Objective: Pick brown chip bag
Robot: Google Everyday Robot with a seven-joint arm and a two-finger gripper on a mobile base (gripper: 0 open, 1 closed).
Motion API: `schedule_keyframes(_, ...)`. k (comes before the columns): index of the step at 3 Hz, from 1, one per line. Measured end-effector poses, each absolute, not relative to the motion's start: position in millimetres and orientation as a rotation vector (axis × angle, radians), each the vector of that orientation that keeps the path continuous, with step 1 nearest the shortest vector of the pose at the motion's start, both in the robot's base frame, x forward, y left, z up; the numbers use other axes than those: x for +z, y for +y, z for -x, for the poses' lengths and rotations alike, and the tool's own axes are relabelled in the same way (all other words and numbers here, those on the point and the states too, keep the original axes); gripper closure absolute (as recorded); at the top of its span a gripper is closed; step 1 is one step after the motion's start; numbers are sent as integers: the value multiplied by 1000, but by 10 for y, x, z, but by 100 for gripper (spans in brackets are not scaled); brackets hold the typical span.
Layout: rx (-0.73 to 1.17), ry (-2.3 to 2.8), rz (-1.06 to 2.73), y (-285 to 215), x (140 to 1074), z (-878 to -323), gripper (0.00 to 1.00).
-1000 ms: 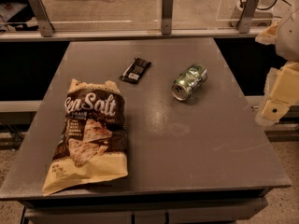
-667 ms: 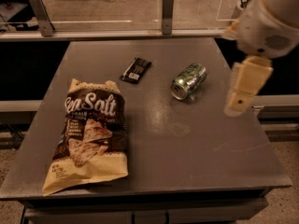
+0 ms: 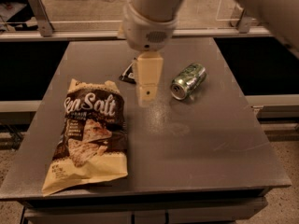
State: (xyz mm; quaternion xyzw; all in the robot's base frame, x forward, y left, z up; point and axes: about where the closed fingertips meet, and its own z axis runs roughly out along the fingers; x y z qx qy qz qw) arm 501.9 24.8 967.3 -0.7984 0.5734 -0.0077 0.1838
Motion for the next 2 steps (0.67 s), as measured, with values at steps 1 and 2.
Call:
schedule_keyframes(1,-33,1430,2420,880,9517,-4953,0)
schedule_keyframes(2,0,1338,2571,1212,9191,-4875,0)
